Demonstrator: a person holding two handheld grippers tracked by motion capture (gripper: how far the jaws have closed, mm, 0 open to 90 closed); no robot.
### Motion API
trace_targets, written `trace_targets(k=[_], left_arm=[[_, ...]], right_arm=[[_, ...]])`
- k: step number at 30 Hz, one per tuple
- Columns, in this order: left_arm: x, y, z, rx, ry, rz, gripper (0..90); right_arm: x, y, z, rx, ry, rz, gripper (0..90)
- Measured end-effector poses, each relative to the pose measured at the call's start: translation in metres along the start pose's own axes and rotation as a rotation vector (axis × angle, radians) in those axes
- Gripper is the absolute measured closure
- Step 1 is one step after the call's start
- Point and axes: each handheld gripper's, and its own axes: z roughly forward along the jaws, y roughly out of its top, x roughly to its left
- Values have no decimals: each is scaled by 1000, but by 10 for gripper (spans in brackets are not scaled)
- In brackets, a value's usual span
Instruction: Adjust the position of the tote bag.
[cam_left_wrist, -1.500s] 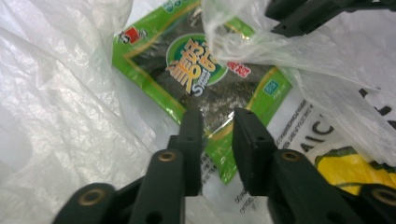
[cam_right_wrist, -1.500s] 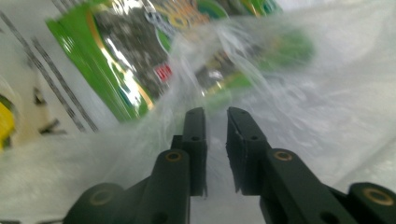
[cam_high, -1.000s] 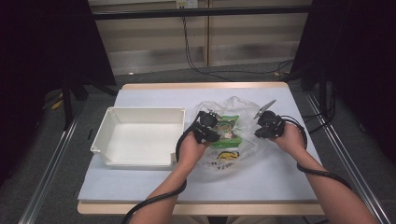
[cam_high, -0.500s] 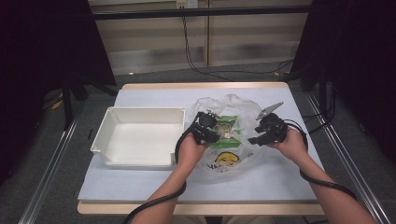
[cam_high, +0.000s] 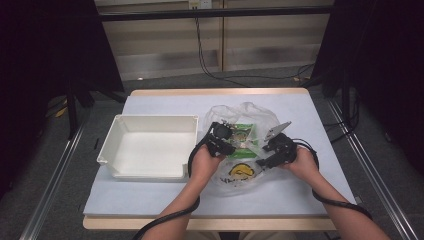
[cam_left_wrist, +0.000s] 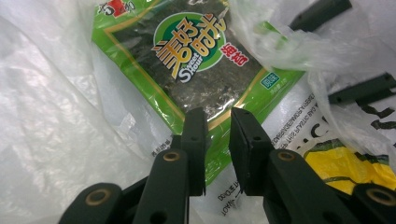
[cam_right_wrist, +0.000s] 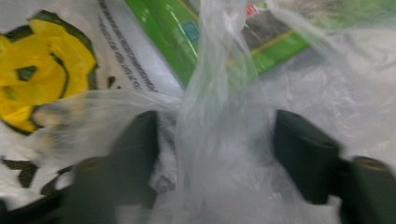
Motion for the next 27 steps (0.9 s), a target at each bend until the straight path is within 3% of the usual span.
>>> trace_targets(k=[1,5,7,8,12,17,20,21,23,24,25,27], left_arm=[[0,0,1,-4,0,-1,761],[1,-2,1,-1,-4,-7,761],[0,-3,1,-8,-1,-20,761],[0,-3,0,-4,-7,-10,761],[-1,-3,-3,0,-3,1,760],[-4,-3,-6,-9,-9,-7,761],[-3,-1,-6,3,-1,18,761],[-5,-1,-4,-9,-4,-14,759],[-3,0,-2,1,-13,6,749],[-6,0,0,-24,-15,-24,750],[-3,1,-1,8,-22,20,751],[-4,1,0,3,-28,10,750]], right_arm=[[1,1,-1,1,14,-29,567],[6,5,-3,40,31,-30,837],[6,4,-4,45,43,-33,892],[6,3,-5,43,48,-12,896],[7,-3,-12,65,53,-8,900],[7,-22,-25,67,64,14,900],[5,-33,-34,76,51,28,900],[4,-36,-36,72,48,37,900],[2,-41,-39,62,28,56,894],[0,-41,-40,43,19,56,883],[0,-40,-41,33,33,61,826],[3,-35,-41,9,5,66,648]])
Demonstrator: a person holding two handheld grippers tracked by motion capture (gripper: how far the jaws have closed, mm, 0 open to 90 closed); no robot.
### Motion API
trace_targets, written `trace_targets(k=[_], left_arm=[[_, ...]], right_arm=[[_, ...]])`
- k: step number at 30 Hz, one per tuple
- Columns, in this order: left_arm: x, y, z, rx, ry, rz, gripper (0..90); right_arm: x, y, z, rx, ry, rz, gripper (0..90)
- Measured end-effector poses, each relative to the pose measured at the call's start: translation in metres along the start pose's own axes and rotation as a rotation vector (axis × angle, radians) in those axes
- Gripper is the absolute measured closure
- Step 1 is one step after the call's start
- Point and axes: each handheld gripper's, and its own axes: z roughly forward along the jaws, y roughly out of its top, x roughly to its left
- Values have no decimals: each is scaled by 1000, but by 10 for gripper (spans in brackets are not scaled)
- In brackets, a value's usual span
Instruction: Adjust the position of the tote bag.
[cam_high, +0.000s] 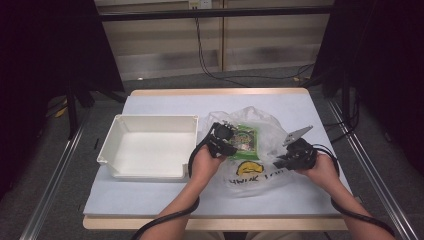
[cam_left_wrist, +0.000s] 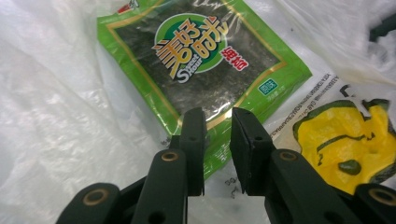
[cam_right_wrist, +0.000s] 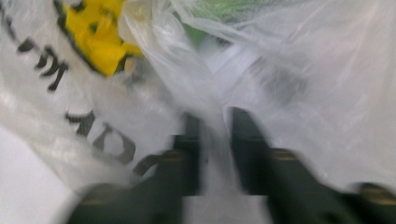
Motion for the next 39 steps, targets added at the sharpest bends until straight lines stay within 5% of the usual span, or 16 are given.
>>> trace_targets(k=[2,4,8,11,14,26,29,34,36,39], left_arm=[[2,1,0,8,-3,28,751],[2,2,0,1,-3,24,750],[4,5,-1,-6,-8,26,750],[4,4,-1,-10,-17,25,749],[3,3,-1,-7,-14,30,747],[1,-2,0,-17,-17,4,747],[1,-2,-2,-18,-12,13,748],[0,-2,-4,-43,-6,-30,748],[4,-1,-8,-10,-7,21,748],[3,-1,-9,-28,-7,10,748]], right_arm=[[3,8,-1,-21,32,7,615],[7,17,0,-35,17,13,470],[15,31,13,-35,45,-21,321],[24,35,29,-8,56,-32,227],[30,35,43,45,14,-56,233],[35,38,42,11,-18,-49,670],[32,38,42,3,0,-37,880],[31,42,42,31,7,-40,900],[32,42,41,42,8,-50,900],[31,38,37,41,34,-42,900]])
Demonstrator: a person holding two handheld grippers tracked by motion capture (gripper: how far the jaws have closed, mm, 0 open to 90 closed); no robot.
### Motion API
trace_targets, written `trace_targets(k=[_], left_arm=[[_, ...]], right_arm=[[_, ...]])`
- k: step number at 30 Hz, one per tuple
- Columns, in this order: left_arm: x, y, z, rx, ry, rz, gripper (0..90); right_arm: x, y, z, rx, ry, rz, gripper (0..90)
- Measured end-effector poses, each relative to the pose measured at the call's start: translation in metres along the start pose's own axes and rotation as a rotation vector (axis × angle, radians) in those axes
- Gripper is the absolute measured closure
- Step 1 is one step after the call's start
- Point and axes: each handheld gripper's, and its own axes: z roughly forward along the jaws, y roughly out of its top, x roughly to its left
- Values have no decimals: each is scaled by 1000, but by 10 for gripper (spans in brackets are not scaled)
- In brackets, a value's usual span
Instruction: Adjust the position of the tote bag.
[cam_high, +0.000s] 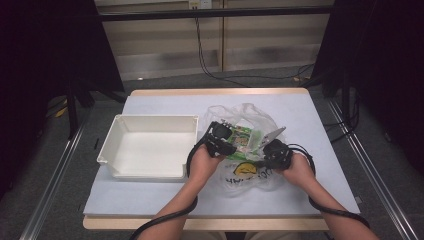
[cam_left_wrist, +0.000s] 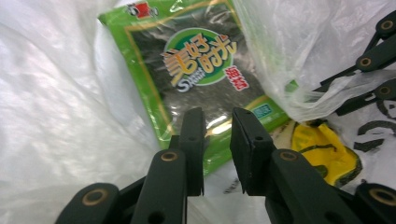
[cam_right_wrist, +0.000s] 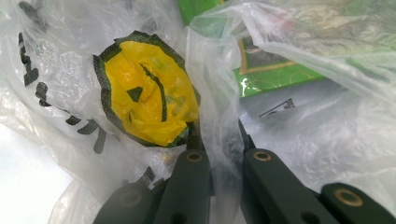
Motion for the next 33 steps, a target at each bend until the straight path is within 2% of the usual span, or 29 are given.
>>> trace_targets(k=[4,6,7,8,10,13,15,16,17,19,21,22,23,25,27,28,30,32,33], left_arm=[[1,0,0,-3,1,-11,747],[2,1,0,18,-3,8,747],[0,1,1,8,-5,-6,746],[0,1,1,19,-8,12,746],[-3,1,4,17,-10,5,748],[-4,1,9,41,-17,22,761],[-4,1,12,47,-23,21,765],[-4,1,14,44,-22,20,770],[-4,1,15,42,-25,21,771],[-4,3,15,48,-26,22,772],[-4,5,15,48,-29,32,777],[-3,5,16,48,-32,39,779],[-4,5,16,46,-30,25,784],[-3,5,16,47,-32,30,791],[-3,3,17,55,-23,31,810],[-3,3,18,57,-26,35,813],[-2,1,19,63,-18,34,835],[0,0,20,80,-22,26,854],[0,-1,22,71,-18,18,868]], right_arm=[[2,-13,-8,-8,18,-9,900],[3,-21,-13,-10,20,-8,900],[4,-24,-15,-11,26,-16,900],[4,-28,-17,-14,26,-6,900],[3,-35,-21,-20,44,2,900],[4,-40,-25,-18,41,8,900],[2,-48,-29,-44,32,51,878],[0,-49,-31,-48,24,54,820],[0,-50,-32,-60,10,68,700],[-2,-50,-36,-76,17,102,655],[-4,-51,-42,-112,0,123,611],[-5,-51,-46,-114,-4,139,645],[-6,-52,-48,-127,-15,134,683],[-9,-53,-52,-117,-39,134,818],[-13,-56,-54,-116,-71,146,889],[-16,-57,-54,-116,-64,165,891],[-20,-61,-54,-106,-92,174,894],[-23,-67,-55,-98,-96,197,895],[-26,-70,-56,-101,-104,201,896]])
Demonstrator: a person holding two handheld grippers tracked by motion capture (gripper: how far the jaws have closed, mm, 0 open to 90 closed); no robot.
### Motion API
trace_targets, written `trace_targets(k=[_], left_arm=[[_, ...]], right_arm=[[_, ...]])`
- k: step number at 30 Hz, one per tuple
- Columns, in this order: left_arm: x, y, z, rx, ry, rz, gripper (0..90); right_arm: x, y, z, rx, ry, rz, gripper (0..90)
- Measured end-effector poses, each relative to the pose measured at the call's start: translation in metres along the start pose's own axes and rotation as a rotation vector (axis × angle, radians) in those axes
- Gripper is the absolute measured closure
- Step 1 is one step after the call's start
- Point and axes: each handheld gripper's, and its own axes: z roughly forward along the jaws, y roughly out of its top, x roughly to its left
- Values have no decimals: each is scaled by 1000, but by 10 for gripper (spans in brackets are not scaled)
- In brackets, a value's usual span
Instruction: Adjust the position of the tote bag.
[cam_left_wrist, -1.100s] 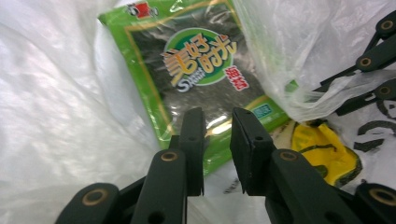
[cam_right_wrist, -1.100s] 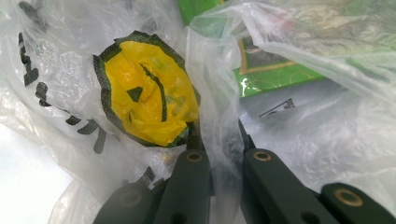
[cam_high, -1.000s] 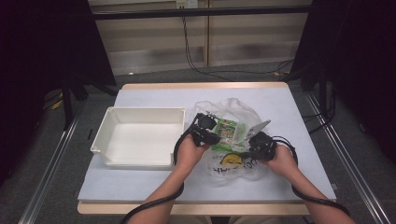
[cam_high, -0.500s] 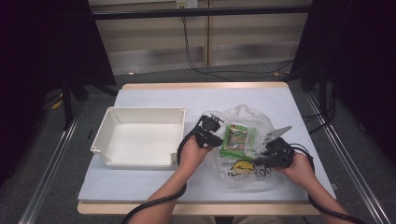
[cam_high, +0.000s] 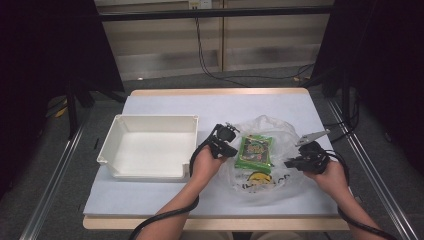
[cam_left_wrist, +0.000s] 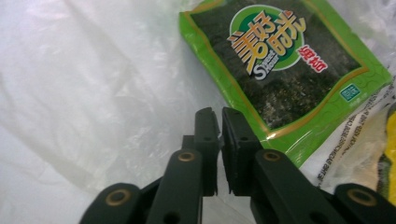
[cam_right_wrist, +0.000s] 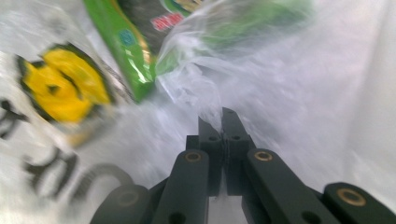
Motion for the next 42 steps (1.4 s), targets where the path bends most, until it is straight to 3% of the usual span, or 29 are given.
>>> trace_targets(k=[7,11,14,17,22,24,27,29,34,37,40,42], left_arm=[[0,0,2,17,5,-2,891],[-1,1,3,18,-3,10,892],[-2,2,2,1,-8,-6,892],[-3,3,1,-1,-8,-2,890],[-5,4,0,-7,-18,6,885],[-7,5,-1,-8,-21,3,885],[-6,5,-1,-5,-24,6,885],[-5,5,0,-8,-18,3,885],[-4,6,0,-5,-21,0,879],[-5,7,-3,-23,-24,-8,866],[-5,9,-9,-29,-25,-1,819],[-5,9,-14,-41,-47,8,781]], right_arm=[[-12,-15,-3,50,-51,60,861],[-13,-15,-6,30,-46,42,738],[-8,-10,-10,10,-36,53,604],[1,-2,-15,-5,-28,26,535],[14,13,-24,-40,5,-8,521],[15,18,-26,-59,18,-15,535],[14,26,-25,-71,7,-33,665],[12,32,-20,-68,-17,-53,735],[3,47,-3,-77,-83,-49,864],[-2,55,3,-84,-134,-36,893],[-5,61,5,-83,-122,-21,900],[-4,63,6,-79,-111,-40,900]])
